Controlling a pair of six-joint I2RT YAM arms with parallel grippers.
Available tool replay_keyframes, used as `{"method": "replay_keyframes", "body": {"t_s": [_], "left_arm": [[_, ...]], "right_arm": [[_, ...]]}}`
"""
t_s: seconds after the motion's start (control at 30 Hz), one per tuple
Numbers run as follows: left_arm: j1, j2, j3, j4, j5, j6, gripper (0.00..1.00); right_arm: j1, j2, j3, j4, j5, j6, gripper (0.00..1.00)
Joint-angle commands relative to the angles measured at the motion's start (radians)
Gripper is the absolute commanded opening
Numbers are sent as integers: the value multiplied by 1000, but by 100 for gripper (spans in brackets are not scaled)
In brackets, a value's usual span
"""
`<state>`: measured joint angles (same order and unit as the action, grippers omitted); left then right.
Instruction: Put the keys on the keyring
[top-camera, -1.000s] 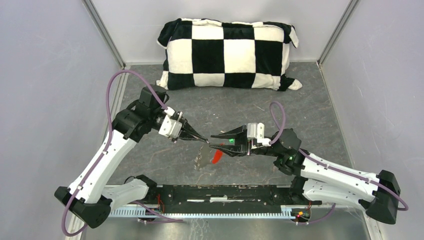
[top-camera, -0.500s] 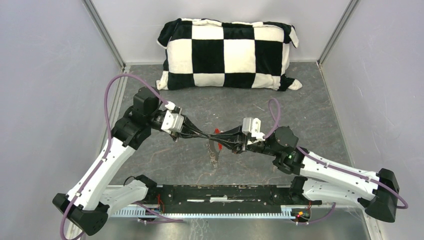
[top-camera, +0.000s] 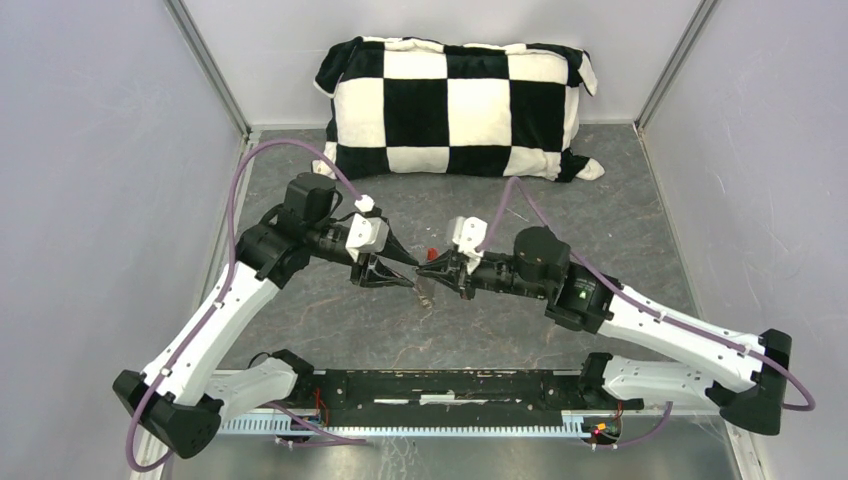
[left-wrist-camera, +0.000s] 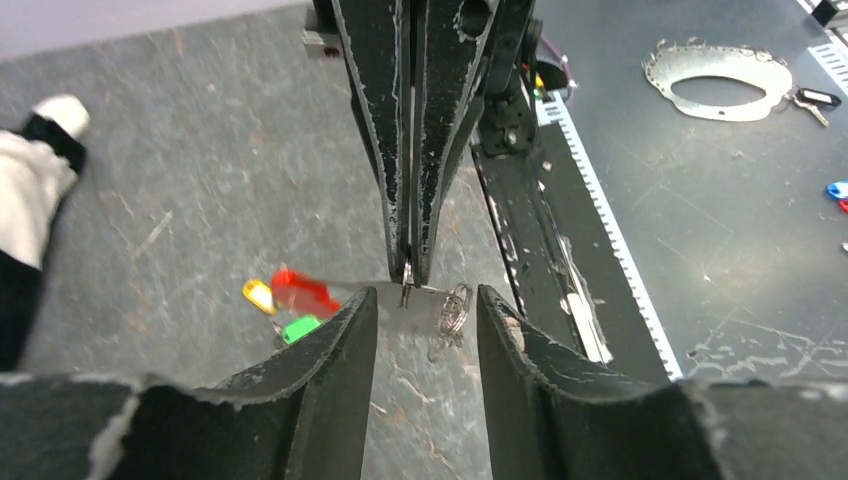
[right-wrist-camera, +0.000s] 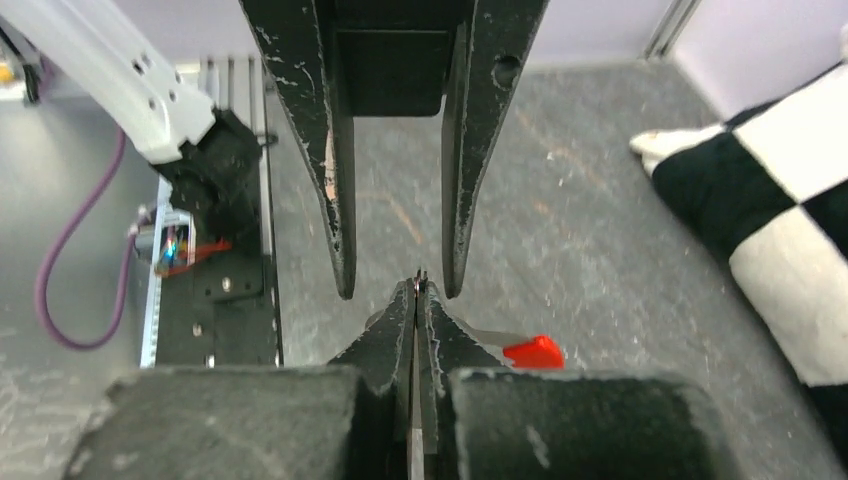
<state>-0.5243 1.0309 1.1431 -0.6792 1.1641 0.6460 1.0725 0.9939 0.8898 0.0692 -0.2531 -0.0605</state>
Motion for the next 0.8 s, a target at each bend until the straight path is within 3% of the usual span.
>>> {"method": "replay_keyframes", "body": {"t_s": [0.0,0.23,0.37,0.47,0.63,0.77], "left_arm": [[-5,36,50,-223,-63,197,47],[-5,29,16,-227,-78,289,27],[-5,30,16,-227,-78,291,24],[-5,29,1,-227,-75,303,24],[-7,44,-19,-229,-52,319,34],[-26,63,-20,-229,-32,331,37]], "right_arm": [[3,69,179,-340,-1,-60,0],[3,176,331,-525,-34,-80,0],[7,207,353,-548,-45,-82,0],[8,214,364,-547,-55,-81,0],[10,239,392,-562,-67,-78,0],[13,257,410,-562,-76,-72,0]]}}
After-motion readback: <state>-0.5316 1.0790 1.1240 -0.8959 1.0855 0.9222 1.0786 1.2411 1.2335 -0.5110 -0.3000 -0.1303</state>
